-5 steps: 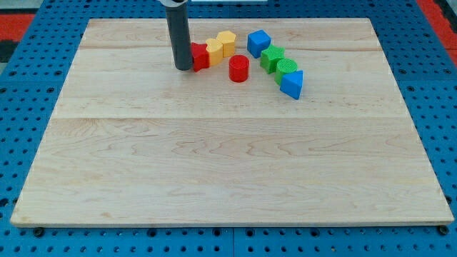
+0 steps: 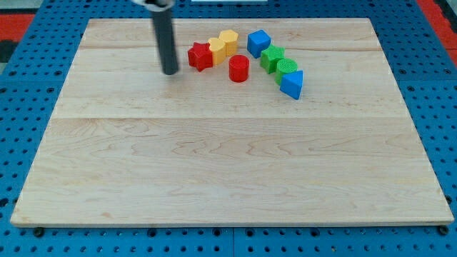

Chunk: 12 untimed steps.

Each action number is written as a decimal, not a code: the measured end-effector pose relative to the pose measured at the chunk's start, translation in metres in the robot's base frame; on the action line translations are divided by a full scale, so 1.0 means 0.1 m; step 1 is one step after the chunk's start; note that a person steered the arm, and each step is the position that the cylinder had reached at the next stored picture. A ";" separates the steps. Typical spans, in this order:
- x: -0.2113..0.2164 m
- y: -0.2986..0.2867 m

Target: Move the red star to the center of the board

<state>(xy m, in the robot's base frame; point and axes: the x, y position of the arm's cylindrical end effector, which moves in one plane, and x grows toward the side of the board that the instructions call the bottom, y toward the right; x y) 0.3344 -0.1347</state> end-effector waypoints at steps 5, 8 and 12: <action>-0.52 0.98; -0.27 0.61; -0.03 1.35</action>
<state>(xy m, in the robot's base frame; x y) 0.3310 0.0006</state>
